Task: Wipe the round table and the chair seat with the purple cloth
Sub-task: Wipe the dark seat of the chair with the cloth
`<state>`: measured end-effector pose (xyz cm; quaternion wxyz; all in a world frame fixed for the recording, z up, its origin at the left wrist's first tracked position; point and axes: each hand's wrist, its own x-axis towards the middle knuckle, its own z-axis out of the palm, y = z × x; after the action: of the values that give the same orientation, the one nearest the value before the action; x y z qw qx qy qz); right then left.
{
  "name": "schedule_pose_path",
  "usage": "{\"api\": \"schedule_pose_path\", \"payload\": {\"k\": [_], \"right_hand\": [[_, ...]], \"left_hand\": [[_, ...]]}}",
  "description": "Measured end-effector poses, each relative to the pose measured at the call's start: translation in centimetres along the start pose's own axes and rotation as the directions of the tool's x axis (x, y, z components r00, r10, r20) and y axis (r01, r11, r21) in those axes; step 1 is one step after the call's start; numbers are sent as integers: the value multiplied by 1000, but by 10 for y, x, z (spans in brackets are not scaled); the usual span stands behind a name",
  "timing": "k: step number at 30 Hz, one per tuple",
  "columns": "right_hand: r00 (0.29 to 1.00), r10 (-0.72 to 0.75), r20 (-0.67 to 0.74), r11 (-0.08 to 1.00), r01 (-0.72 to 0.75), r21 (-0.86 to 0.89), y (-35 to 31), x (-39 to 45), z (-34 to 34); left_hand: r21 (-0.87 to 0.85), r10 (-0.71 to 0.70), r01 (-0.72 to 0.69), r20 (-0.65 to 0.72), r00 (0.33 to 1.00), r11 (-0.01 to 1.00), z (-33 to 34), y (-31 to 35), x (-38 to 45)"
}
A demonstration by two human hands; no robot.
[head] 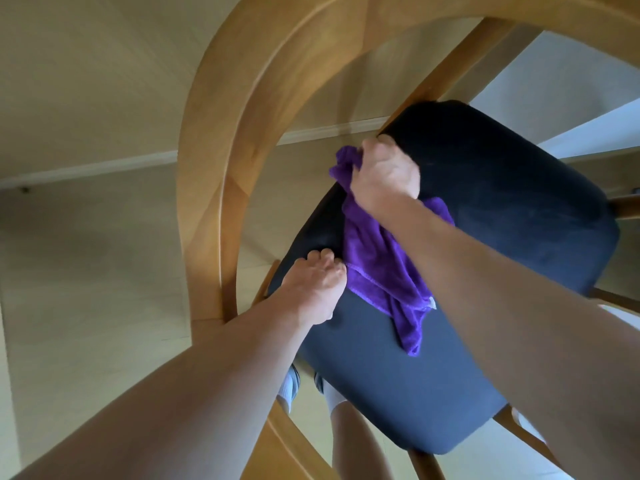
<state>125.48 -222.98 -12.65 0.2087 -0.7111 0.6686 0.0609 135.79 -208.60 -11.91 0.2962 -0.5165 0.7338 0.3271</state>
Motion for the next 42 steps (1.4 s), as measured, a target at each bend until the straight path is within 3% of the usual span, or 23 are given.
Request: {"api": "schedule_pose_path", "payload": {"k": [2,4,6,8,10,13,15,19,22,25,27,29,31,33,37,40,42], "right_hand": [[983,-129,134,991,134,-25,-26,-17,8],[919,-278,281,953,301,-39,-46,-34,15],[898,-319,302,937,347,-44,-47,-35,16],[954,-241,180,967,253,-44,-29,-20,8],[997,-74,14,997,74,13,5,-2,-5],[982,122,-146,990,-109,93,53,4,-13],[972,184,-145,978,-167,125,54,-4,-8],[998,3,55,997,-8,78,18,-42,12],[967,-181,179,982,167,93,13,-72,21],[932,-245,268,961,197,194,24,-89,20],[944,-194,266,965,135,226,33,-91,15],[990,-68,122,952,28,304,44,-87,11],[989,123,-77,893,-77,444,47,-83,7],[978,190,-83,851,-122,510,37,-83,8],[998,-28,60,958,9,287,-3,-105,31],[952,-232,201,970,211,120,-22,-133,55],[910,-304,281,951,274,140,-24,-149,60]], "left_hand": [[6,-3,3,-1,1000,1000,-1,0,1],[-4,-11,11,9,1000,1000,-1,0,1],[-16,-19,19,19,1000,1000,-2,0,0],[-24,-17,18,26,1000,1000,-4,0,-1],[-21,-11,12,20,1000,1000,-5,0,-1],[-28,-9,10,22,1000,1000,-4,0,-1],[-18,-9,9,24,1000,1000,-6,0,-1],[-13,-25,25,50,998,1000,-8,0,-2],[26,-25,23,60,998,999,-7,1,-1],[28,-22,20,68,997,999,-8,0,-6],[52,4,-6,43,999,999,-13,1,-14],[136,62,-58,-23,998,989,-22,2,-26],[237,142,-113,-108,984,965,-34,-1,-44],[309,225,-157,-197,954,938,-47,-8,-68],[324,336,-229,-329,882,918,-65,-21,-121],[314,414,-301,-405,815,900,-64,-28,-146],[288,438,-336,-473,764,897,-58,-36,-154]]}}
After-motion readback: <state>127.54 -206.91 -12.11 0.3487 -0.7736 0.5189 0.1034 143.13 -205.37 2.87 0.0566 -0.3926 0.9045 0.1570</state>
